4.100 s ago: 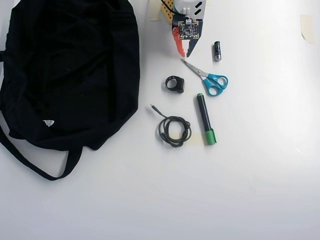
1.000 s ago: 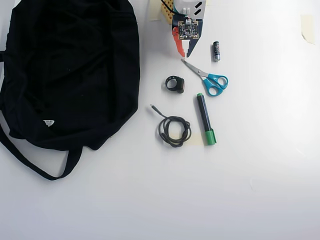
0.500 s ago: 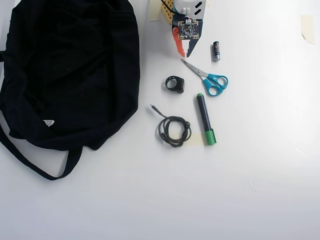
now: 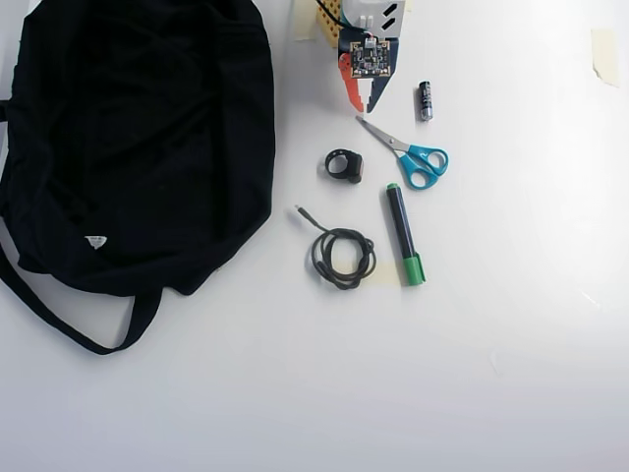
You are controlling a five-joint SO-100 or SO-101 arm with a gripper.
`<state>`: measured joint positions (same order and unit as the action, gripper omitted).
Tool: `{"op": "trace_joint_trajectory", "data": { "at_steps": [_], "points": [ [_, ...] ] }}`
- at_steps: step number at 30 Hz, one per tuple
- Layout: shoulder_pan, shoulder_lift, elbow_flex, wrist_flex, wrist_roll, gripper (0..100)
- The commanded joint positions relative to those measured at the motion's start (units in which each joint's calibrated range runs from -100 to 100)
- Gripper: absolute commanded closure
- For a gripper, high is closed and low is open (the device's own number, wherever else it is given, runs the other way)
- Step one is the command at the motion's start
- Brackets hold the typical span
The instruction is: Put the cable into the black bag
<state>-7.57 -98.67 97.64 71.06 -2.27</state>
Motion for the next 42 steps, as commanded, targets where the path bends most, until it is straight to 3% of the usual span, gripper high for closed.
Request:
{"op": "trace_joint_trajectory", "data": {
  "at_steps": [1, 42],
  "points": [
    [0.16, -0.91, 1.64, 1.64, 0.28, 98],
    [0.16, -0.91, 1.64, 1.38, -0.09, 97]
  ]
}}
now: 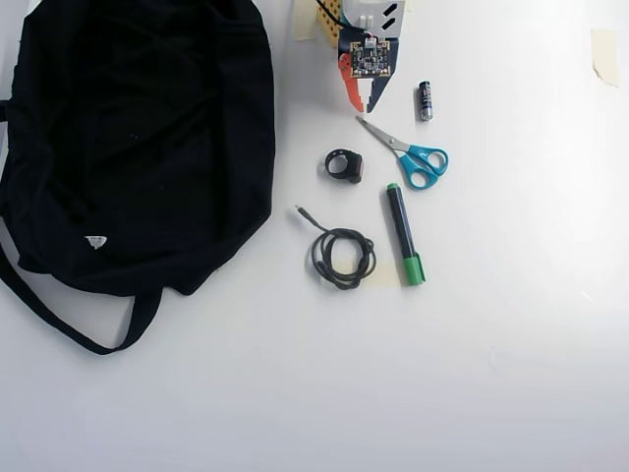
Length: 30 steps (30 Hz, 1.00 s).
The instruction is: Put the cable into the black bag
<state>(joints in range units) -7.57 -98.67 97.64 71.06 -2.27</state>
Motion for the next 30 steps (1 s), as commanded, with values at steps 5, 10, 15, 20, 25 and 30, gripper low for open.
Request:
{"op": "trace_joint_trajectory", "data": {
  "at_steps": [5, 10, 15, 20, 25, 30],
  "points": [
    [-0.36, -0.91, 1.64, 1.38, 0.02, 98],
    [-0.29, -0.91, 1.64, 1.38, -0.09, 98],
    [0.24, -0.91, 1.64, 1.38, -0.09, 98],
    [0.24, -0.91, 1.64, 0.95, 0.23, 98],
    [0.31, -0.83, 0.38, -3.19, -0.19, 98],
    [0.31, 0.25, -2.58, -7.06, -0.19, 98]
  ]
}}
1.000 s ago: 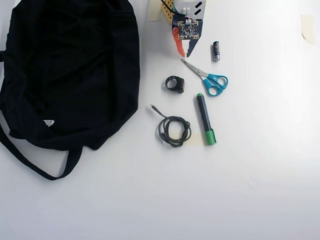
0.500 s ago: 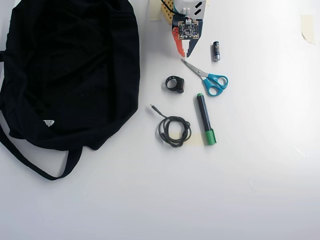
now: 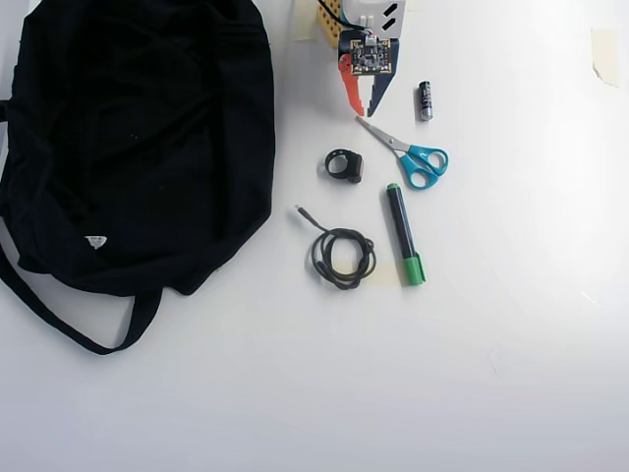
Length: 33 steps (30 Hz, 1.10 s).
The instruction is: Put the cable into the black bag
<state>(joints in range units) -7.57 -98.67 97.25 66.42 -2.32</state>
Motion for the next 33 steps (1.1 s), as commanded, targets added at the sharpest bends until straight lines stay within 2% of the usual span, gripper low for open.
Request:
{"op": "trace_joint_trajectory", "data": {
  "at_steps": [1, 11, 22, 33],
  "points": [
    [0.24, 2.32, -4.35, -2.86, -0.14, 98],
    [0.24, 15.52, -21.15, -8.80, -0.14, 98],
    [0.09, 35.02, -36.69, -33.87, 0.33, 98],
    [0.09, 50.62, -55.65, -37.48, 0.33, 98]
  ]
}}
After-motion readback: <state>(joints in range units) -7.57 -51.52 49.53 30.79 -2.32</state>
